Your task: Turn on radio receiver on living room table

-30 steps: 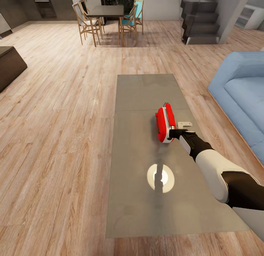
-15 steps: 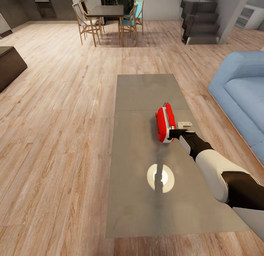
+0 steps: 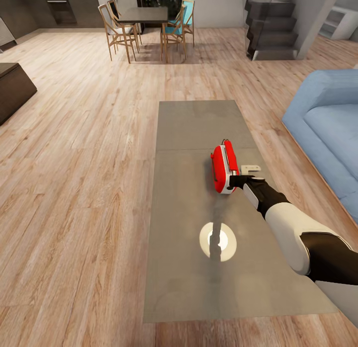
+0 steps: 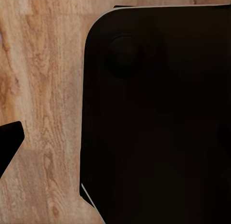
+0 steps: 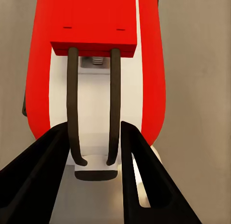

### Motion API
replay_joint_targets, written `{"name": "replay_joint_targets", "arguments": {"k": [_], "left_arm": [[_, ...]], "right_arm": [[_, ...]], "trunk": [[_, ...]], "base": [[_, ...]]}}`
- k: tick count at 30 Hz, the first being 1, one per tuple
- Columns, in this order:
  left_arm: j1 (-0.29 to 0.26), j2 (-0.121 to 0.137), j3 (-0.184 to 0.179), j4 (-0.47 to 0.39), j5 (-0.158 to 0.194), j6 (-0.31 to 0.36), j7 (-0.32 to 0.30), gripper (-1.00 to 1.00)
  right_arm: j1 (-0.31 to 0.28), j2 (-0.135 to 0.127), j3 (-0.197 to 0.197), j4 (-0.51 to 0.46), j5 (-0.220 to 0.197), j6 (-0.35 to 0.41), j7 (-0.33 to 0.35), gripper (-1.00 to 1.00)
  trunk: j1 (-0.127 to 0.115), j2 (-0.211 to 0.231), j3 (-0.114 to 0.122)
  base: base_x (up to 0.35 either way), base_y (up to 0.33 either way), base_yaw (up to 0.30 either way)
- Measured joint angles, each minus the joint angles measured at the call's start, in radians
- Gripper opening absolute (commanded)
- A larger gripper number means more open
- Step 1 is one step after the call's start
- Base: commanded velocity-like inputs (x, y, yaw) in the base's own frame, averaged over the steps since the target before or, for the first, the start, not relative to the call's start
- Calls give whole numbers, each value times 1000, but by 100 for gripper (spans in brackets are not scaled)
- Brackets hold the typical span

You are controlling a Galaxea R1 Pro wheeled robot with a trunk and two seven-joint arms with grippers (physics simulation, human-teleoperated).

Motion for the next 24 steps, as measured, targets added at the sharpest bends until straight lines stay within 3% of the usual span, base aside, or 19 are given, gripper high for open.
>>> {"name": "replay_joint_targets", "arguments": {"k": [10,24], "left_arm": [[0,0,1,0,3,0,-6,100],[0,0,1,0,3,0,-6,100]], "right_arm": [[0,0,0,0,0,0,0,-100],[0,0,0,1,-2,0,0,-100]], "trunk": [[0,0,0],[-54,98,44]], "base": [[0,0,0],[0,0,0]]}}
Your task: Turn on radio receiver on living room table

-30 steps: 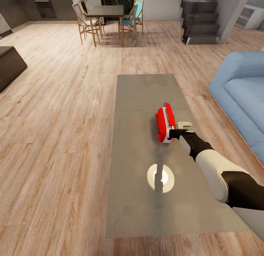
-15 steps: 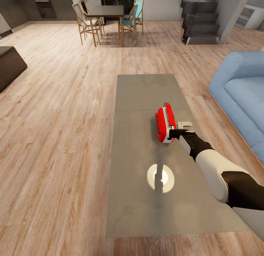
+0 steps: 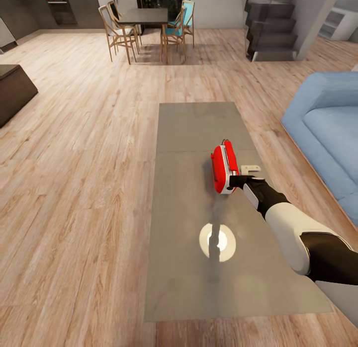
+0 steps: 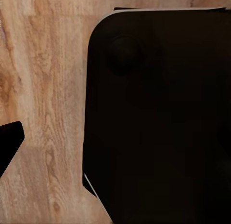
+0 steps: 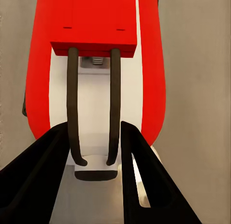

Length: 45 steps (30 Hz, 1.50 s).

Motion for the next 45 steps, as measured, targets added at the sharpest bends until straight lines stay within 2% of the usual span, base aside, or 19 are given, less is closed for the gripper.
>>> {"name": "replay_joint_targets", "arguments": {"k": [45], "left_arm": [[0,0,0,0,-1,2,6,100]], "right_arm": [[-1,5,0,1,-1,0,0,-100]], "trunk": [[-173,315,141]], "base": [[0,0,0]]}}
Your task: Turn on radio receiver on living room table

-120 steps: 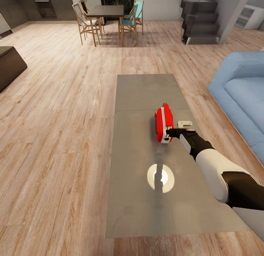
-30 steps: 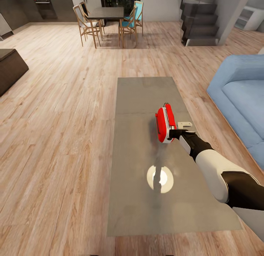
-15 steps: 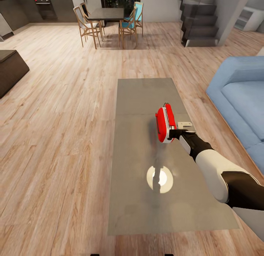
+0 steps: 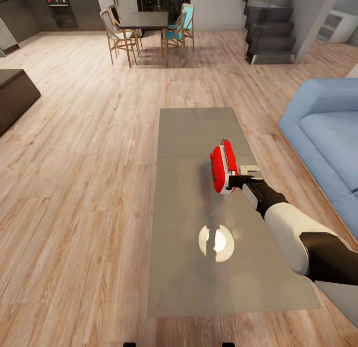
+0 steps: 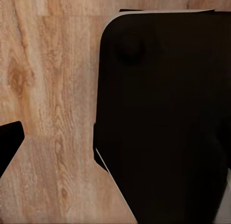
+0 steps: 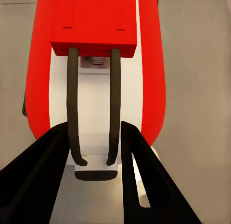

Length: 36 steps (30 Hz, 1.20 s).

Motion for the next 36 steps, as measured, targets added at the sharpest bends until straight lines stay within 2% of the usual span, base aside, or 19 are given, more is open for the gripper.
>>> {"name": "replay_joint_targets", "arguments": {"k": [27,36], "left_arm": [[0,0,0,0,-1,0,1,100],[0,0,0,0,-1,0,1,100]], "right_arm": [[1,3,0,1,0,0,0,-100],[1,19,0,1,-3,0,-1,-100]], "trunk": [[-104,189,85],[-138,252,113]], "base": [[0,0,0],[0,0,0]]}}
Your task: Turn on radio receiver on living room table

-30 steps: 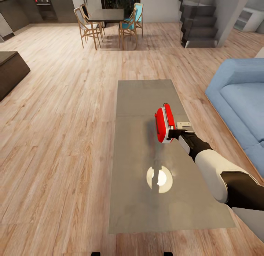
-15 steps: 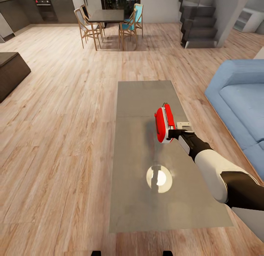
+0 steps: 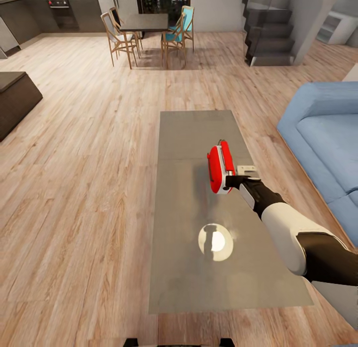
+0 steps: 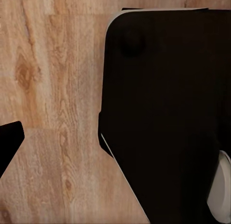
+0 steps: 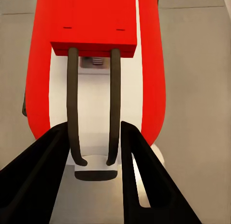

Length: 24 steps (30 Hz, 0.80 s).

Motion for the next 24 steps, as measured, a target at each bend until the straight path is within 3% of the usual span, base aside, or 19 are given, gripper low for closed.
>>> {"name": "replay_joint_targets", "arguments": {"k": [24], "left_arm": [[0,0,0,0,0,-1,0,100]], "right_arm": [[0,3,-2,0,1,-3,-2,-100]], "trunk": [[-92,168,75]], "base": [[0,0,0]]}}
